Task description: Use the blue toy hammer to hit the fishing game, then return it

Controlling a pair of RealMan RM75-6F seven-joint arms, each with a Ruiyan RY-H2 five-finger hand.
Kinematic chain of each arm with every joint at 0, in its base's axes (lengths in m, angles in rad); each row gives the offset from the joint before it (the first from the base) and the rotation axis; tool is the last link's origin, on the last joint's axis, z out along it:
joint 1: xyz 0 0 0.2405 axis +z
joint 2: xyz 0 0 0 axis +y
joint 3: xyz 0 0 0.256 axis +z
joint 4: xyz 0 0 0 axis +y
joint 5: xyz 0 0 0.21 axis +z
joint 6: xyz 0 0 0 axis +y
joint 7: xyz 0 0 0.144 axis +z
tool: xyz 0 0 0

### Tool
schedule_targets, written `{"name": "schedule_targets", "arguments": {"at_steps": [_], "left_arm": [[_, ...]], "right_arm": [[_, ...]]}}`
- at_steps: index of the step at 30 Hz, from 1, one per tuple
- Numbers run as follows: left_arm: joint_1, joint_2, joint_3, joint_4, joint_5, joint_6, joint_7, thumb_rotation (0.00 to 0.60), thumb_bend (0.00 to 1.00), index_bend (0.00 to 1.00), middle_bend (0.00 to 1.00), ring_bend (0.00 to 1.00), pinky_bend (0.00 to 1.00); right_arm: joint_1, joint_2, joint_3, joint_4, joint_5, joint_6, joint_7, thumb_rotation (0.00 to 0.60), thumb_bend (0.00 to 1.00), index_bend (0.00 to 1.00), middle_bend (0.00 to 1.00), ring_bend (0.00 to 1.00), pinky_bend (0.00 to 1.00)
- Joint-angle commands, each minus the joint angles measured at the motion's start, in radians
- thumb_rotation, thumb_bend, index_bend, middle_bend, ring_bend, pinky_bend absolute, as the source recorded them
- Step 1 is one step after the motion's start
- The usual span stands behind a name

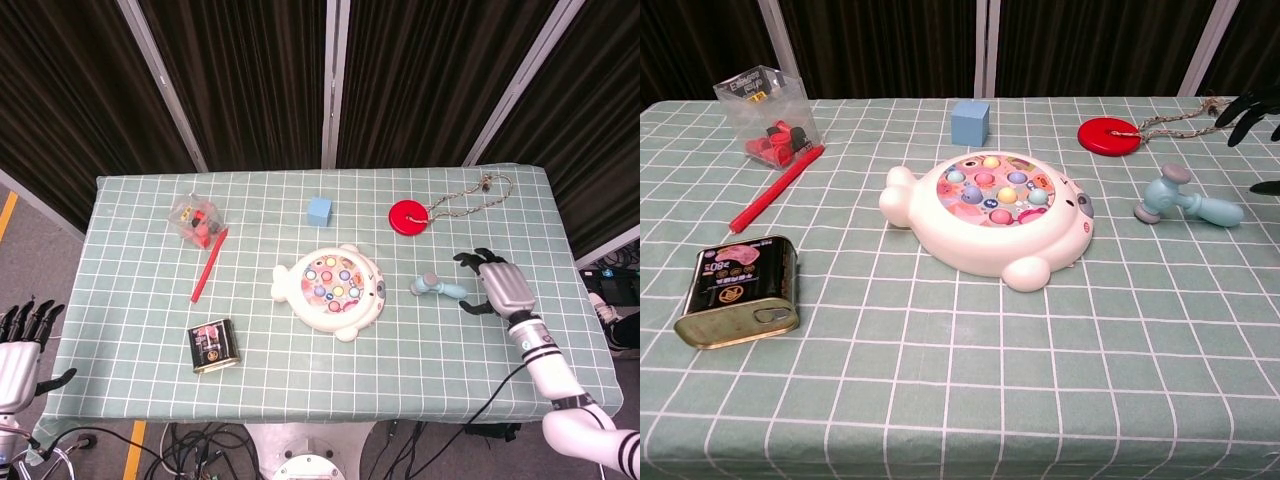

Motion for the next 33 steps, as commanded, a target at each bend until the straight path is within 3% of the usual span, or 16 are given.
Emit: {"name": "schedule_targets", "arguments": {"at_steps": [1,13,33], "left_arm": [[-0.002,-0.002,0.0,0.005,-0.004,-0.005,-0.004,0.6,0.06,0.12,0.08,0.0,0.0],[-0.004,-0.009,0.0,0.021,-0.006,-0.006,-0.011,0.6,0.06,0.11,0.08,0.0,0.0],[0.001,-0.018,0.003,0.044,-0.01,-0.004,-0.031,0.6,0.06,0.11,0.08,0.0,0.0]], "right_arm": [[0.04,-0.053,0.01,0.062,0.045,-0.059,-0.022,0.6,0.14,0.25,0.3,0.13,0.25],[0.133,-0.173,-0.006,0.223,0.126,-0.188,-0.056,0.6,0.23,0.33,0.35,0.16,0.28],[0.155,-0.198,-0.028,0.233,0.136,-0.186,-0.069,0.6,0.33,0.4,0.45,0.26,0.32]]}}
